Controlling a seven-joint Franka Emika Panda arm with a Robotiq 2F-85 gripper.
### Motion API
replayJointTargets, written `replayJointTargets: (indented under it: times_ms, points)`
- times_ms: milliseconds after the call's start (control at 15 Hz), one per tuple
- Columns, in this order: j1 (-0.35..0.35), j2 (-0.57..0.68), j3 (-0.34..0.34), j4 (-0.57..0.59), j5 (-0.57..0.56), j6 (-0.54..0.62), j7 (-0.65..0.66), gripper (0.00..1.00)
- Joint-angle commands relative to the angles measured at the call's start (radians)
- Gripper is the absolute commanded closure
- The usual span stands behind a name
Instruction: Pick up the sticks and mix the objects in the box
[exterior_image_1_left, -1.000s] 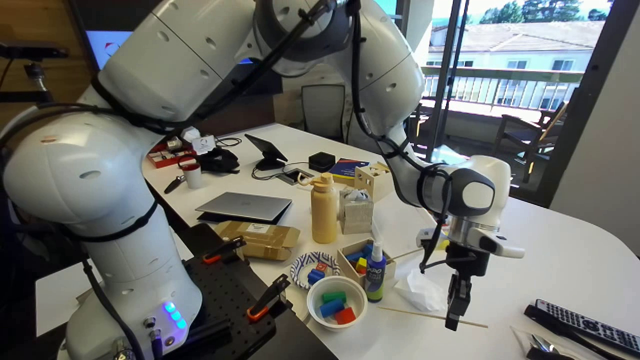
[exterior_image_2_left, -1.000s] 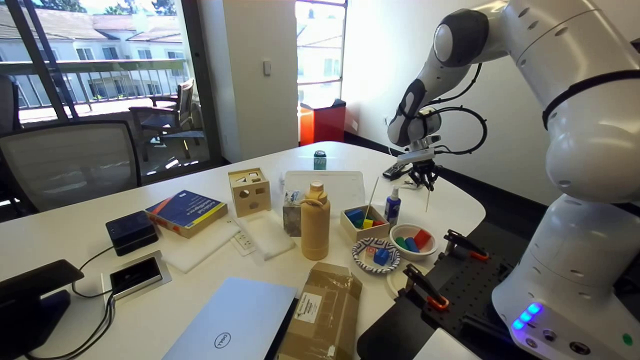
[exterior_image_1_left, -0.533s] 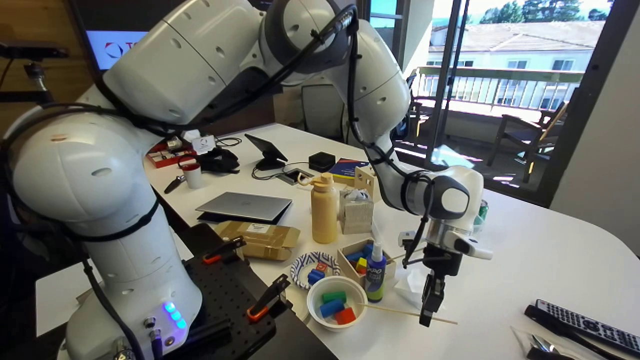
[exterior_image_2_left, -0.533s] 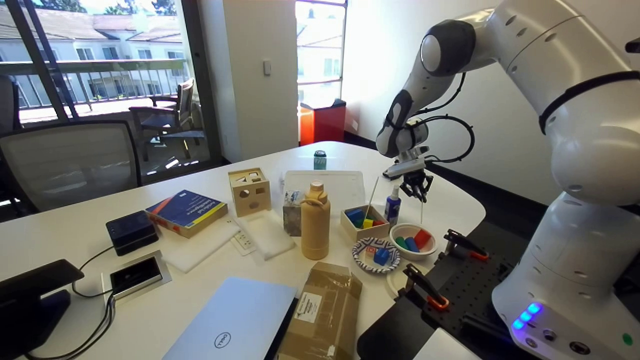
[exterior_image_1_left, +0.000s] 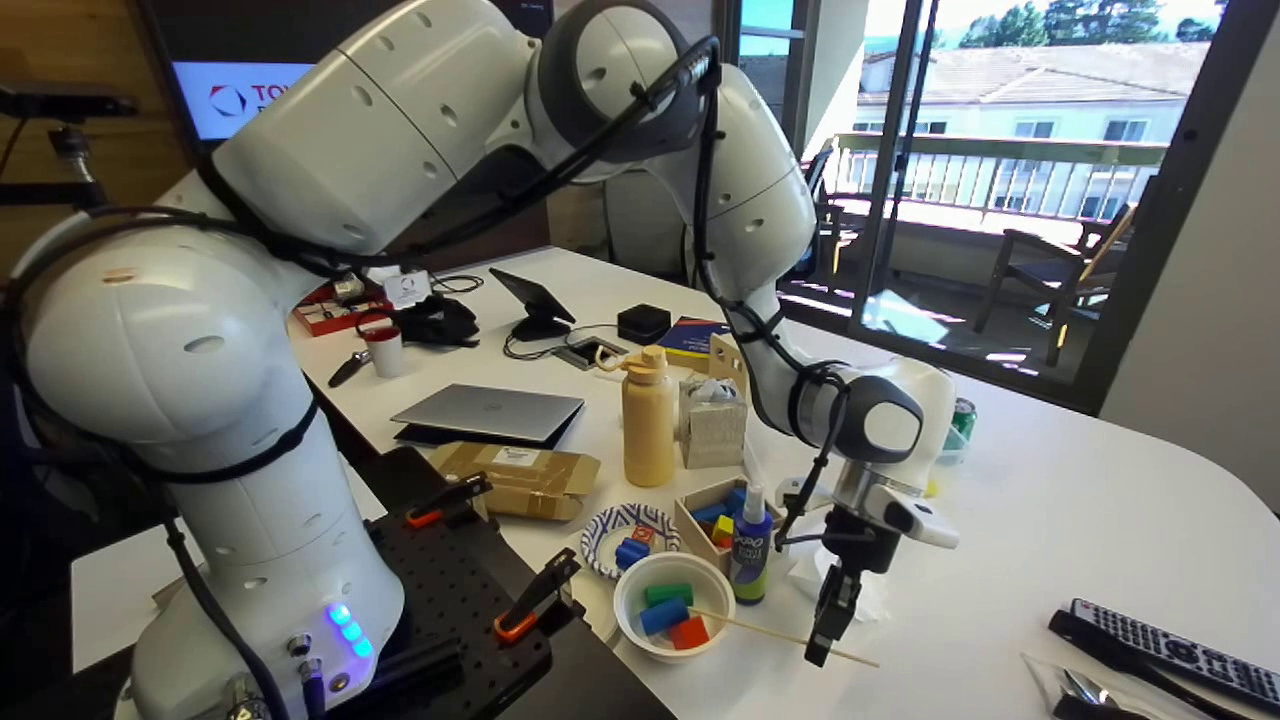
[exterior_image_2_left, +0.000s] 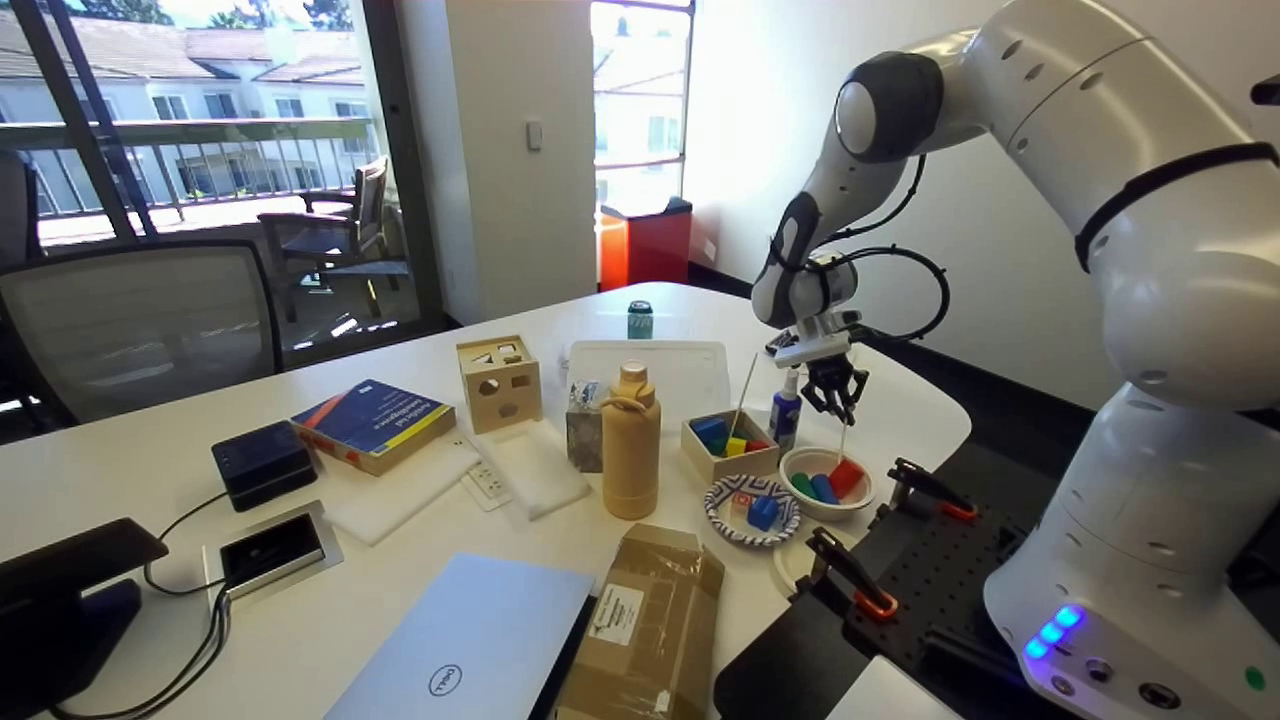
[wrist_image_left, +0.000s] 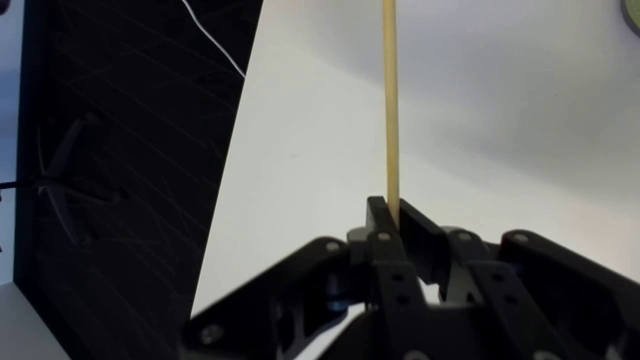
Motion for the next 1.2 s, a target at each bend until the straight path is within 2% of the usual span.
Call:
replayJointTargets:
  times_ms: [0,67,133,600,667,1133]
  points:
    - [0.003,-0.009,0.001,-0.006,0.045,-0.033,-0.042,0.68]
    - [0.001,-0.008,0.003,-0.005,0.054,-0.037,-0.043,0.67]
    - [0.0,-0.009,0.004,-0.006,0.062,-0.039,-0.046,0.61]
    - [0.014,-0.023,-0.01,-0.017,0.079,-0.027,-0.045,0.07]
    - [0.017,-0.029,-0.016,-0.022,0.075,-0.022,-0.04,0.01]
    - [0.047,-0.078,-0.058,-0.048,0.06,0.006,-0.024,0.0]
